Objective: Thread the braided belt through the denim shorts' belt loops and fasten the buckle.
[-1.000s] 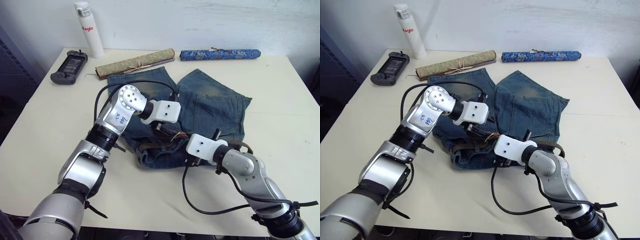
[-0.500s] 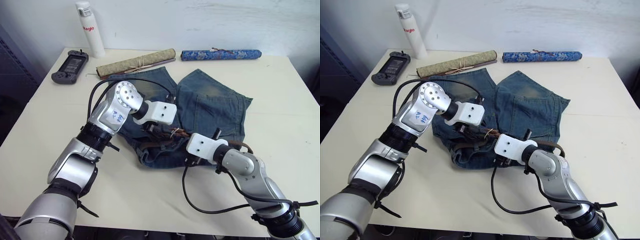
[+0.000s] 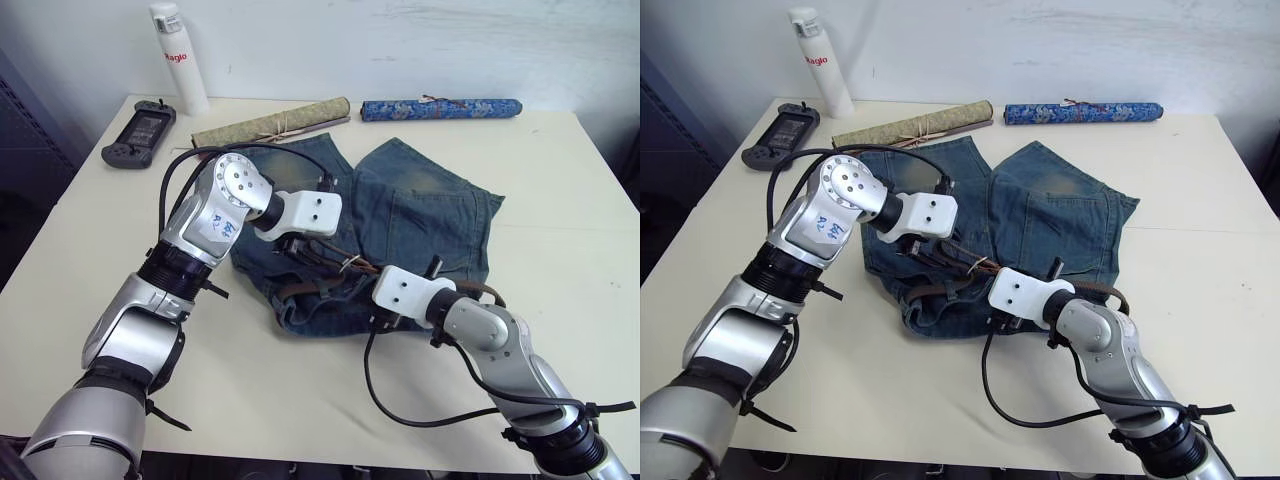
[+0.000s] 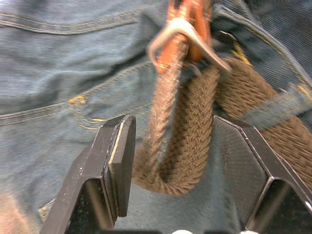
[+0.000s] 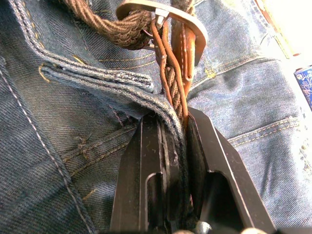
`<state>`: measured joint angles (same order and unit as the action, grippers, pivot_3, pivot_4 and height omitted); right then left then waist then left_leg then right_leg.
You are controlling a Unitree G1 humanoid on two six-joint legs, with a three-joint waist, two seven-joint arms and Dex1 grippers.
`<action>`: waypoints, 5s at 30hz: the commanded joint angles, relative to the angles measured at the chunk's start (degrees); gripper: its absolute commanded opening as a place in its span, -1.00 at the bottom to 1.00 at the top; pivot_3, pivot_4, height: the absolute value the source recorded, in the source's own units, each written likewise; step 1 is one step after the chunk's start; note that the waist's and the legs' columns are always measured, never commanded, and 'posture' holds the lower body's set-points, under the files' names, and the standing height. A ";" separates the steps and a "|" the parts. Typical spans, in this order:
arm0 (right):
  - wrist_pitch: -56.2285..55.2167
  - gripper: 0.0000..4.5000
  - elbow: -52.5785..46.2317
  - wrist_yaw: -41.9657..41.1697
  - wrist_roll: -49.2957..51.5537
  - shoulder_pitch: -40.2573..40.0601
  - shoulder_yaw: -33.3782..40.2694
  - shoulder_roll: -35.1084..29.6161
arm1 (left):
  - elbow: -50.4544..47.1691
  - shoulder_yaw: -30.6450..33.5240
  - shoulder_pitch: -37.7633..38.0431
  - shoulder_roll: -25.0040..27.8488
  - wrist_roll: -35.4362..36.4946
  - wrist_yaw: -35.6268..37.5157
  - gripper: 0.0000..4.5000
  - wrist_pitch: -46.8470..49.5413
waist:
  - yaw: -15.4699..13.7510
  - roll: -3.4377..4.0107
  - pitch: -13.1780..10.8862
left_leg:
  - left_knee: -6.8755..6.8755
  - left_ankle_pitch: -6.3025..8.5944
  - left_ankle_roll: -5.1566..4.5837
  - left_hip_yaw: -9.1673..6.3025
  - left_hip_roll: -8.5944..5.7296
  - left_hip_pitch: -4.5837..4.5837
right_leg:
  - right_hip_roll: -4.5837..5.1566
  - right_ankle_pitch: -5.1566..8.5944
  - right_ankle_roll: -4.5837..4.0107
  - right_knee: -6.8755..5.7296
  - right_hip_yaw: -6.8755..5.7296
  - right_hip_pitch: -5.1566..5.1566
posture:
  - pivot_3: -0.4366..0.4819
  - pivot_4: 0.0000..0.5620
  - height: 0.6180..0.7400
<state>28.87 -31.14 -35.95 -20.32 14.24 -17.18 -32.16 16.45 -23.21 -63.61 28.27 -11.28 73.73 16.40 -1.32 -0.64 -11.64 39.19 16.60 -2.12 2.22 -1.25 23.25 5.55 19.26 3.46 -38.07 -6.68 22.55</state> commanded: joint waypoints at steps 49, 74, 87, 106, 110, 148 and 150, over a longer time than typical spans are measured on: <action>0.22 -1.00 -2.00 0.38 0.24 0.76 1.76 0.58 | -6.20 -1.18 1.36 -2.68 2.01 1.68 -1.00 1.90 | 0.00 0.00 0.00 | 0.00 0.00 0.00 0.01 0.00 0.00 | 0.00 0.01 -0.01 -0.01 0.01 0.01 | -0.05 -0.47 0.11; 0.66 -1.00 -2.65 -1.39 0.40 0.99 -0.27 1.56 | 1.01 -3.91 -4.16 -7.33 -1.72 -1.41 -1.00 -3.16 | -0.08 0.00 0.00 | 0.00 0.00 0.00 0.01 -0.01 0.00 | 0.01 0.01 -0.01 0.00 0.01 0.00 | -0.05 -0.47 0.11; 0.67 -1.00 -2.64 -2.02 0.14 1.32 -1.11 1.93 | 7.00 -7.84 -6.70 -12.88 -4.04 -0.19 -1.00 -8.22 | 0.13 0.00 0.00 | 0.00 0.00 0.01 0.02 0.01 -0.01 | -0.02 0.01 -0.02 -0.01 0.01 0.02 | -0.05 -0.47 0.11; 2.09 -1.00 -2.44 -1.61 -1.32 -2.03 1.58 -0.78 | 4.53 7.77 -10.61 -5.27 12.37 13.62 1.00 12.29 | 0.21 0.01 0.00 | 0.01 0.00 0.01 0.02 0.01 -0.01 | 0.00 0.02 -0.03 0.02 0.02 0.02 | -0.05 -0.47 0.11; 1.45 -1.00 -3.52 -2.49 0.31 -2.29 2.29 -1.26 | 3.83 9.71 -9.76 0.00 16.04 15.11 1.00 16.06 | 0.24 0.06 0.03 | 0.00 -0.02 0.04 0.01 0.01 -0.08 | -0.01 0.06 -0.11 -0.01 0.03 0.02 | -0.05 -0.47 0.11; 9.25 0.94 -15.16 -14.03 33.28 -4.37 27.87 -18.03 | -5.48 -1.49 10.36 2.57 18.19 2.11 -0.95 17.87 | -0.05 0.05 0.03 | -0.02 0.00 0.01 -0.03 0.01 -0.08 | 0.00 0.06 -0.10 0.03 0.05 -0.04 | -0.05 -0.47 0.11; 9.70 0.94 -15.19 -13.43 33.48 -4.25 28.04 -18.33 | -5.97 -2.29 11.06 2.87 17.82 2.73 -0.98 17.81 | -0.15 0.05 0.03 | -0.01 0.00 0.02 -0.03 0.01 -0.08 | 0.00 0.06 -0.10 0.08 0.05 -0.05 | -0.05 -0.47 0.11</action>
<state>38.27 -44.65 -50.25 12.46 9.35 9.37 -49.51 12.01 -25.02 -52.91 30.38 7.03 75.41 34.95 -1.46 -0.59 -11.61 39.18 16.60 -2.11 2.19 -1.24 23.17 5.56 19.32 3.36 -37.97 -6.63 22.50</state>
